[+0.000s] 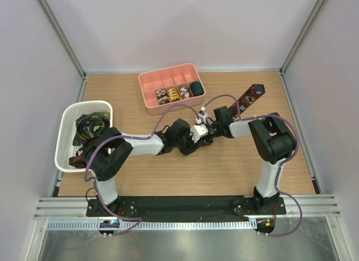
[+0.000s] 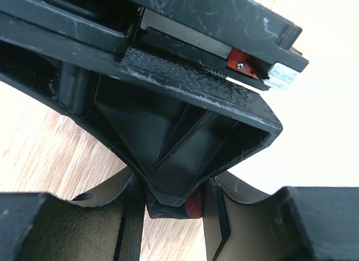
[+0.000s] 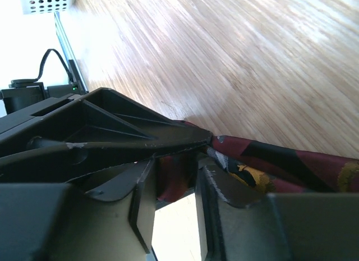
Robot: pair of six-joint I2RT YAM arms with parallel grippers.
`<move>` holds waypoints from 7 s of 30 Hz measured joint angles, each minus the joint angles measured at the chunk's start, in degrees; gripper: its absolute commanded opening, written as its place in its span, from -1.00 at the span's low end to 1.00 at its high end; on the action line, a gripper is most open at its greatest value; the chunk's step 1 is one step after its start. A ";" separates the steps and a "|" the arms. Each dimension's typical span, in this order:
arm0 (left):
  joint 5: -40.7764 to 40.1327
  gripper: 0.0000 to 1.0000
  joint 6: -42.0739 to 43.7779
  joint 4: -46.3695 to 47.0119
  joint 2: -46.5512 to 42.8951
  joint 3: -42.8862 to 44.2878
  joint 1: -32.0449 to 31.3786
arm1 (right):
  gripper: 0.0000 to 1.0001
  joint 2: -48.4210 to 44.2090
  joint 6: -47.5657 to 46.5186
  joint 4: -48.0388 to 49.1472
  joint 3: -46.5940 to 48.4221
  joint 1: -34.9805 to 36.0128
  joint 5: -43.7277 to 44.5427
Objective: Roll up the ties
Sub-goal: Roll the tie
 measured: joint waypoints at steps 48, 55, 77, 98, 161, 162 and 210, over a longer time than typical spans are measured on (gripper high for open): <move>-0.90 -0.32 -0.22 -5.03 3.34 6.16 0.26 | -0.06 -19.08 4.55 -3.67 -4.04 -8.35 16.44; -2.25 -0.30 -1.81 -11.21 6.03 12.07 0.26 | -0.10 -39.91 4.50 -4.50 -14.99 -8.59 32.92; -5.99 -0.28 -5.16 -27.43 12.90 26.58 -0.07 | -0.18 -58.58 -11.91 -5.97 -24.37 37.57 65.07; -4.74 -0.25 -6.10 -37.59 15.28 32.65 0.11 | 0.02 -2.62 -30.42 -27.06 16.22 57.00 96.87; -0.22 0.36 -11.06 -61.86 23.39 48.59 0.57 | -0.63 19.96 -25.44 -47.78 32.50 47.82 113.39; -0.96 0.37 -11.06 -61.86 23.34 48.57 0.57 | -0.63 19.74 -25.42 -47.76 32.41 47.76 112.93; -27.87 1.00 -40.04 -7.37 -42.47 -13.25 15.43 | -0.68 -13.29 -15.02 -13.27 2.38 20.85 38.14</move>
